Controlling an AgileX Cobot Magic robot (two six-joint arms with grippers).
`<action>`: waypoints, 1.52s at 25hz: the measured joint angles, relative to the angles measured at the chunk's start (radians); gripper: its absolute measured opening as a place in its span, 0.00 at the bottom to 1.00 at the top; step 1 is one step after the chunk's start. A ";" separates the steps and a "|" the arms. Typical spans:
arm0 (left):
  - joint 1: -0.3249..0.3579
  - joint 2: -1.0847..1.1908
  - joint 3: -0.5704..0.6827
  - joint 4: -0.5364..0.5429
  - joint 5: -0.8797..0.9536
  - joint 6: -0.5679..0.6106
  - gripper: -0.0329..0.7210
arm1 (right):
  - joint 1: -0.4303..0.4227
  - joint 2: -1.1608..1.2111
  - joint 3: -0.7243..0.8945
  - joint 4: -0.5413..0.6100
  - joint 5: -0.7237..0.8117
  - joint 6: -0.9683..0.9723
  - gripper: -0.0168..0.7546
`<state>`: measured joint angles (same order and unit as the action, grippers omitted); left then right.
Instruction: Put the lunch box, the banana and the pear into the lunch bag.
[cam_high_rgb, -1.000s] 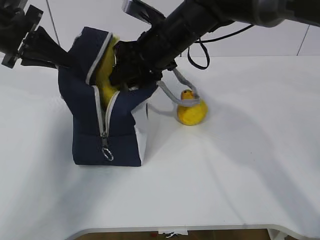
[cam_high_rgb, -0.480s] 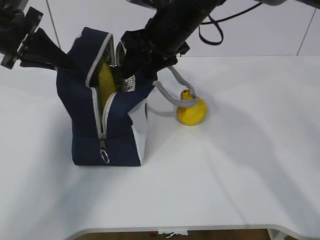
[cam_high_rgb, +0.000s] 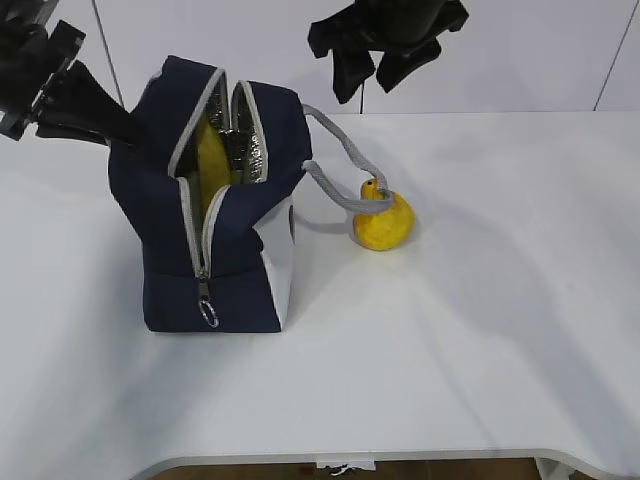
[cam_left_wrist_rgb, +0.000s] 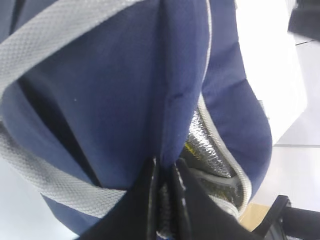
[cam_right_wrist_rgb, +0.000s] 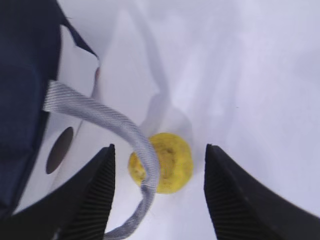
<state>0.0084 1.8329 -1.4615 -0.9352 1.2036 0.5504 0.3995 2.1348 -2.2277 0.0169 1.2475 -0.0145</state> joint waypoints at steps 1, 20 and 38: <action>0.000 0.000 0.000 0.004 0.000 0.000 0.06 | 0.000 0.000 0.000 -0.028 0.002 0.022 0.60; 0.000 0.000 0.000 0.015 0.000 0.000 0.06 | -0.114 0.168 0.006 -0.092 -0.002 0.084 0.57; 0.000 0.000 0.000 0.024 0.000 0.000 0.06 | -0.114 0.194 0.006 0.141 -0.019 0.038 0.57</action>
<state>0.0084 1.8329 -1.4615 -0.9114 1.2036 0.5504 0.2855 2.3283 -2.2220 0.1579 1.2282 0.0238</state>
